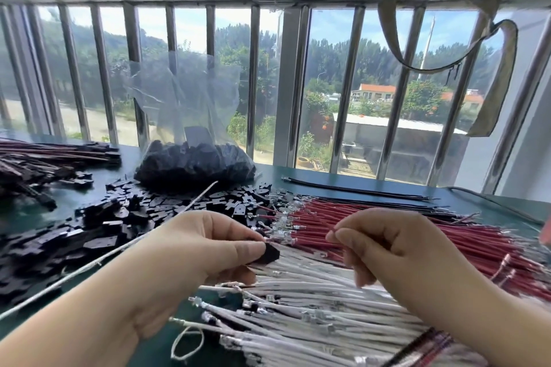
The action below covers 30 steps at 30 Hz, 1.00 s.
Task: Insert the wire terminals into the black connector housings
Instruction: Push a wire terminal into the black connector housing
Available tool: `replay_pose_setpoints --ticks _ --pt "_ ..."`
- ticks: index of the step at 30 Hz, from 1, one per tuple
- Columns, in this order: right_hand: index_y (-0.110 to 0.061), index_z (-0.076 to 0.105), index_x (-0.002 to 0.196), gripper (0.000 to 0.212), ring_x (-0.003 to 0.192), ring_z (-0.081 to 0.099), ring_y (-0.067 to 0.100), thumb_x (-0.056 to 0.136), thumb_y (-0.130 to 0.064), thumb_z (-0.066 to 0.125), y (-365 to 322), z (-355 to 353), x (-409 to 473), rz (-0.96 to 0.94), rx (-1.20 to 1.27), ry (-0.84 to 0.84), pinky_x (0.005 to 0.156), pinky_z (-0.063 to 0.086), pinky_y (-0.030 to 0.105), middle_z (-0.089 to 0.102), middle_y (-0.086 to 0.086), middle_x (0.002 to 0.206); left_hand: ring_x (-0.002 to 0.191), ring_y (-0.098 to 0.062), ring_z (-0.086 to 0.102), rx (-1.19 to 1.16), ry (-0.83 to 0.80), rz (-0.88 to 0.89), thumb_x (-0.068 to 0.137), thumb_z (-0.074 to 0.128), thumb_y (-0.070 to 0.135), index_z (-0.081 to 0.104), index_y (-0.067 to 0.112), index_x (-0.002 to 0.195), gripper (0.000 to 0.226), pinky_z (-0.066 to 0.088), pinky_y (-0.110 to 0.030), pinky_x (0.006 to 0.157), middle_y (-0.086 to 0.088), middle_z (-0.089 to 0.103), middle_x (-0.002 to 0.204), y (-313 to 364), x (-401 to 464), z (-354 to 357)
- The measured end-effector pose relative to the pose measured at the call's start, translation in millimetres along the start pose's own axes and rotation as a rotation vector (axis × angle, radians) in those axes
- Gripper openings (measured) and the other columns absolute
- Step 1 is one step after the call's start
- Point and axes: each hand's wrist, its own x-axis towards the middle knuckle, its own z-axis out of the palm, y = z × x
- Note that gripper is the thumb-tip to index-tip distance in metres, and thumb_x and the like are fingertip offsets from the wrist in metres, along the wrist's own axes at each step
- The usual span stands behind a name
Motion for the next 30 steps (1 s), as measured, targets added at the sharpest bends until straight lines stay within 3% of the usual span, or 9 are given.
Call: replay_pose_setpoints --ticks 2,5,7,9,12,16,20,24,30 --pt "-0.040 0.072 0.083 0.034 0.061 0.066 0.002 0.087 -0.008 0.062 -2 4 -1 -0.023 0.081 0.055 0.058 0.048 0.009 0.071 -0.012 0.072 0.059 -0.018 0.066 -0.021 -0.004 -0.002 0.036 0.080 0.029 0.077 0.012 0.073 0.041 0.052 -0.020 0.054 -0.013 0.074 0.079 0 0 -1" --pt "-0.059 0.064 0.090 0.055 0.076 0.066 -0.002 0.086 -0.004 0.061 -7 5 -3 -0.059 0.101 0.035 0.073 0.051 0.010 0.072 -0.020 0.082 0.059 -0.018 0.066 -0.029 -0.006 -0.006 0.037 0.093 0.021 0.077 0.010 0.074 0.041 0.053 -0.020 0.054 -0.015 0.074 0.079 0 1 -2" --pt "-0.062 0.063 0.089 0.036 0.077 0.065 -0.005 0.079 -0.027 0.066 -15 6 -3 -0.085 0.167 -0.018 0.072 0.051 0.010 0.071 -0.023 0.082 0.059 -0.018 0.066 -0.031 -0.017 -0.001 0.038 0.091 0.026 0.077 0.012 0.074 0.042 0.053 -0.021 0.056 -0.014 0.074 0.078 -1 1 -3" --pt "-0.052 0.070 0.083 0.021 0.068 0.063 -0.008 0.063 -0.048 0.065 -18 7 -3 -0.059 0.212 -0.033 0.063 0.046 0.006 0.070 -0.023 0.073 0.059 -0.018 0.066 -0.039 -0.036 0.007 0.033 0.085 0.031 0.077 0.012 0.075 0.046 0.053 -0.022 0.056 -0.014 0.074 0.077 0 0 -3" --pt "-0.045 0.074 0.074 0.012 0.056 0.058 -0.008 0.063 -0.041 0.071 -25 8 -5 -0.046 0.210 -0.001 0.054 0.041 0.004 0.066 -0.021 0.059 0.056 -0.019 0.065 -0.077 -0.036 0.033 0.020 0.093 0.035 0.076 0.007 0.073 0.063 0.053 -0.021 0.054 -0.016 0.073 0.074 1 -1 -2" --pt "-0.052 0.071 0.071 0.026 0.060 0.054 -0.010 0.071 -0.026 0.075 -26 5 -7 -0.080 0.129 0.025 0.056 0.039 0.003 0.064 -0.022 0.062 0.052 -0.019 0.063 -0.110 -0.058 0.040 0.013 0.094 0.041 0.076 0.004 0.072 0.072 0.052 -0.022 0.051 -0.017 0.072 0.071 2 -2 -1" --pt "-0.054 0.071 0.073 0.016 0.065 0.055 -0.002 0.067 -0.039 0.071 -23 4 -9 -0.167 0.064 0.059 0.061 0.040 0.006 0.058 -0.015 0.063 0.049 -0.020 0.060 -0.200 -0.102 -0.002 0.019 0.096 0.025 0.073 -0.004 0.071 0.063 0.050 -0.020 0.047 -0.020 0.069 0.069 2 -3 -2" --pt "-0.056 0.070 0.076 0.016 0.071 0.059 0.004 0.064 -0.047 0.065 -19 5 -11 -0.239 -0.002 0.070 0.063 0.042 0.007 0.061 -0.015 0.067 0.046 -0.019 0.056 -0.299 -0.157 -0.047 0.045 0.086 0.009 0.073 -0.005 0.070 0.031 0.049 -0.023 0.046 -0.020 0.067 0.068 1 -3 2" --pt "-0.056 0.070 0.077 0.011 0.074 0.061 0.006 0.068 -0.049 0.069 -18 5 -10 -0.277 -0.039 0.060 0.063 0.045 0.009 0.063 -0.013 0.069 0.043 -0.018 0.053 -0.303 -0.161 -0.080 0.042 0.081 0.010 0.073 -0.006 0.069 0.032 0.048 -0.023 0.045 -0.021 0.066 0.066 0 -3 4"
